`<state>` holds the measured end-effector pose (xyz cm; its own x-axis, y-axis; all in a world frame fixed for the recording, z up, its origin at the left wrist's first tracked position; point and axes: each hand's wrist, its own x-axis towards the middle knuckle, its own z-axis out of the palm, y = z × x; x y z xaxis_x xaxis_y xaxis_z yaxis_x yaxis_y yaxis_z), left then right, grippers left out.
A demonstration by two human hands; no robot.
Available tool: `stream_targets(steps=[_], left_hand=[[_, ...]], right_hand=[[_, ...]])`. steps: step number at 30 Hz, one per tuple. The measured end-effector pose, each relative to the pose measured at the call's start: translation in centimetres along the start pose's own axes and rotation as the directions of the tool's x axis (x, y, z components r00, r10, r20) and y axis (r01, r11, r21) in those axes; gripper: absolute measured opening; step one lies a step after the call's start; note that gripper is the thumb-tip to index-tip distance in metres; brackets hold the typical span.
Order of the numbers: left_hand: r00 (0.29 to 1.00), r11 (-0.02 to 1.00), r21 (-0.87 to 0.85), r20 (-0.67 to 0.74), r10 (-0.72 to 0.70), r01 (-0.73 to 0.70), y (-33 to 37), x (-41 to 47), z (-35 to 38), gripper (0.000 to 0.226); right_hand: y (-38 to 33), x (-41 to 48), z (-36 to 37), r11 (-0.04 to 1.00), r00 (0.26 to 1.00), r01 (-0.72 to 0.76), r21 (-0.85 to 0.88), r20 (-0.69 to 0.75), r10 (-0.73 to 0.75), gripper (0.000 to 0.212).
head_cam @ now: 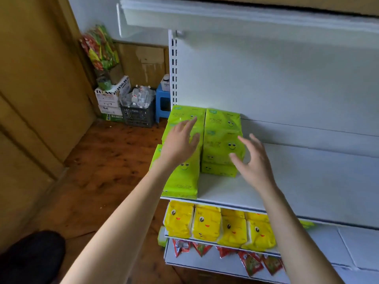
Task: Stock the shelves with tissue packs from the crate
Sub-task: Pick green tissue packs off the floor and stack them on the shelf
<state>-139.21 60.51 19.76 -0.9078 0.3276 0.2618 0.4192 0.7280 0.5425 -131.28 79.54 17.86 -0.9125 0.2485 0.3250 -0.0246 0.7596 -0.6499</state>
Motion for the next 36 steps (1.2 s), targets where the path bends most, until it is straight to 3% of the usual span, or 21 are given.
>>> stream_targets(steps=[3,7,10,13,17,21,25,31,36], left_hand=[[0.996,0.998,-0.057,-0.092,-0.016,0.011,-2.3,-2.5,-2.2,0.048],[0.961,0.984,-0.11,-0.226,-0.161,0.139,-7.1,-7.5,-5.2,0.046],[0.907,0.942,-0.139,-0.258,-0.333,0.307,-11.6,-11.6,-6.8,0.044],[0.851,0.879,-0.161,-0.224,-0.475,0.448,-16.2,-15.1,-7.4,0.044],[0.77,0.781,-0.194,-0.146,-0.621,0.593,-22.8,-19.0,-7.4,0.044],[0.678,0.669,-0.193,-0.029,-0.735,0.718,-30.5,-21.9,-7.0,0.046],[0.556,0.537,-0.183,0.071,-0.828,0.824,-38.4,-24.5,-4.5,0.05],[0.417,0.397,-0.13,0.233,-0.879,0.909,-53.4,-27.2,5.5,0.053],[0.349,0.383,0.001,0.409,-0.843,0.924,-64.4,-30.5,18.6,0.053]], right_hand=[[-3.1,-0.9,1.1,0.98,0.985,0.171,0.107,-0.014,-0.17,0.051],[-9.4,-3.3,4.1,0.883,0.927,0.343,0.321,0.037,-0.374,0.044],[-13.5,-5.5,8.4,0.826,0.868,0.376,0.421,0.152,-0.472,0.044],[-15.6,-7.7,14.3,0.838,0.805,0.325,0.438,0.338,-0.488,0.047],[-16.1,-10.2,22.9,0.915,0.726,0.219,0.339,0.571,-0.385,0.046],[-15.2,-12.7,31.8,0.985,0.688,0.063,0.162,0.708,-0.161,0.048],[-13.3,-15.3,40.7,0.999,0.557,-0.035,-0.03,0.829,0.044,0.048],[-8.0,-19.5,57.7,0.983,0.38,-0.054,-0.173,0.907,0.181,0.053],[0.2,-21.9,71.7,0.968,0.332,-0.123,-0.217,0.91,0.246,0.054]])
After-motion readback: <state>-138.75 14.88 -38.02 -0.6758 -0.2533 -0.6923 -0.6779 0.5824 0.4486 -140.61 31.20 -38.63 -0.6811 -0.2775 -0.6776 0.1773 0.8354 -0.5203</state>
